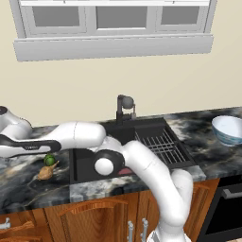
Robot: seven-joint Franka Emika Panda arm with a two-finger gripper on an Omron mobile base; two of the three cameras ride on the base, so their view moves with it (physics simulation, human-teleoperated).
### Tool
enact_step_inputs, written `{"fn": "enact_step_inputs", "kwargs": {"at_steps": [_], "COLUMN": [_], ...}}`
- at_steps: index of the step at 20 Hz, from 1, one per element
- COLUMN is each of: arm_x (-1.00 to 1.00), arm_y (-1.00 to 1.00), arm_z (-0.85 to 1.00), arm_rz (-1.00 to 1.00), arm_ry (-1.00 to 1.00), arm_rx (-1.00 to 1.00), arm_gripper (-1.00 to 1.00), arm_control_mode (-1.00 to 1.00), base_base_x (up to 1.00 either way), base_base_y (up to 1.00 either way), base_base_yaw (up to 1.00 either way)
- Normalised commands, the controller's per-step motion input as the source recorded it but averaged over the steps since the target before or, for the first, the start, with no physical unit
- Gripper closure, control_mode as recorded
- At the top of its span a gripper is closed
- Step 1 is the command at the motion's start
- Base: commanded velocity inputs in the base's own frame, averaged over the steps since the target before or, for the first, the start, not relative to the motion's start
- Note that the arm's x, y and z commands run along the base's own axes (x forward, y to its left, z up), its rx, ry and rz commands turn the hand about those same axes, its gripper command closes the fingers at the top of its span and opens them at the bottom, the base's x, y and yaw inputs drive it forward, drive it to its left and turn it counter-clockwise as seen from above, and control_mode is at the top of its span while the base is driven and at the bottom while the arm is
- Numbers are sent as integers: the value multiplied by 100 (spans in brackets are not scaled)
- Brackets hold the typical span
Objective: Remove the onion and avocado from the sink. Then move the bowl and cup from the counter to the sink for washing.
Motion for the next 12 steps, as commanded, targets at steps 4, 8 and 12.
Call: {"fn": "enact_step_inputs", "kwargs": {"at_steps": [4, 8, 12], "arm_x": [3, 2, 1], "arm_y": [8, 4, 1], "arm_z": [0, 0, 0], "arm_rz": [0, 0, 0], "arm_ry": [0, 0, 0], "arm_rx": [0, 0, 0], "arm_gripper": [-100, -100, -100], "arm_control_mode": [-100, -100, -100], "base_base_x": [0, 0, 0], "base_base_y": [0, 0, 0], "base_base_yaw": [0, 0, 0]}}
